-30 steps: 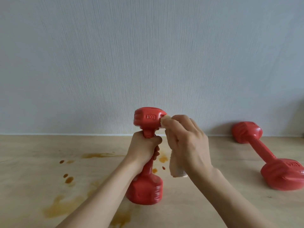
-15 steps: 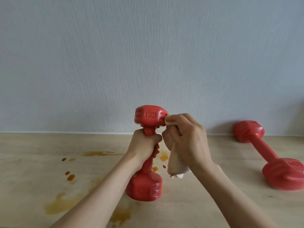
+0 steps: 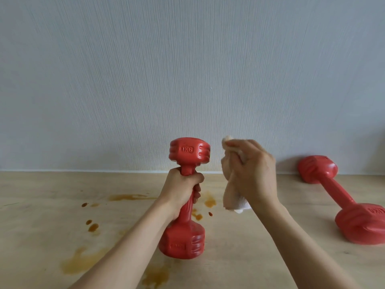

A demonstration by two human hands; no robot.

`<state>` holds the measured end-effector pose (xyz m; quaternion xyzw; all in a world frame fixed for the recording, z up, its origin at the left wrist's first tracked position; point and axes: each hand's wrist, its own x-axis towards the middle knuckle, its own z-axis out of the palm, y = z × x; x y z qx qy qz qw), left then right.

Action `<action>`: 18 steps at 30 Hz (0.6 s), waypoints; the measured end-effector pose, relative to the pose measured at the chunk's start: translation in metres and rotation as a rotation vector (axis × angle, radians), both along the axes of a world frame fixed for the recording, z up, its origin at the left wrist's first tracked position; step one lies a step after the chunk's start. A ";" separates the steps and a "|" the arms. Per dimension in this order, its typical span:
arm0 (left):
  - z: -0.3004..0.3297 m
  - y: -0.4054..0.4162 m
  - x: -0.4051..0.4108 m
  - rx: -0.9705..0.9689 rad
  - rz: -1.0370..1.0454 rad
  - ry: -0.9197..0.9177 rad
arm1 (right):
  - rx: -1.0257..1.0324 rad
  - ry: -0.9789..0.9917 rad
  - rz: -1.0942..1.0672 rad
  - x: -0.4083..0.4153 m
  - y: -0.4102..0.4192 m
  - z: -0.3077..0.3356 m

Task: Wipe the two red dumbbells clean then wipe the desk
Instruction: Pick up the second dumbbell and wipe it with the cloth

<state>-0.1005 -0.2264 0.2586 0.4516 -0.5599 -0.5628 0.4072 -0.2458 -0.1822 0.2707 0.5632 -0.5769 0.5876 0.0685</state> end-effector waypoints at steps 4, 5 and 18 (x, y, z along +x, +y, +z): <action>0.000 -0.002 0.000 0.063 0.032 0.054 | -0.058 0.192 0.219 0.023 0.002 0.007; 0.001 -0.001 0.000 0.059 0.024 0.054 | 0.023 0.253 0.316 0.028 -0.001 0.000; 0.002 0.013 -0.008 -0.061 -0.119 0.010 | 0.166 -0.678 0.682 0.026 -0.021 0.000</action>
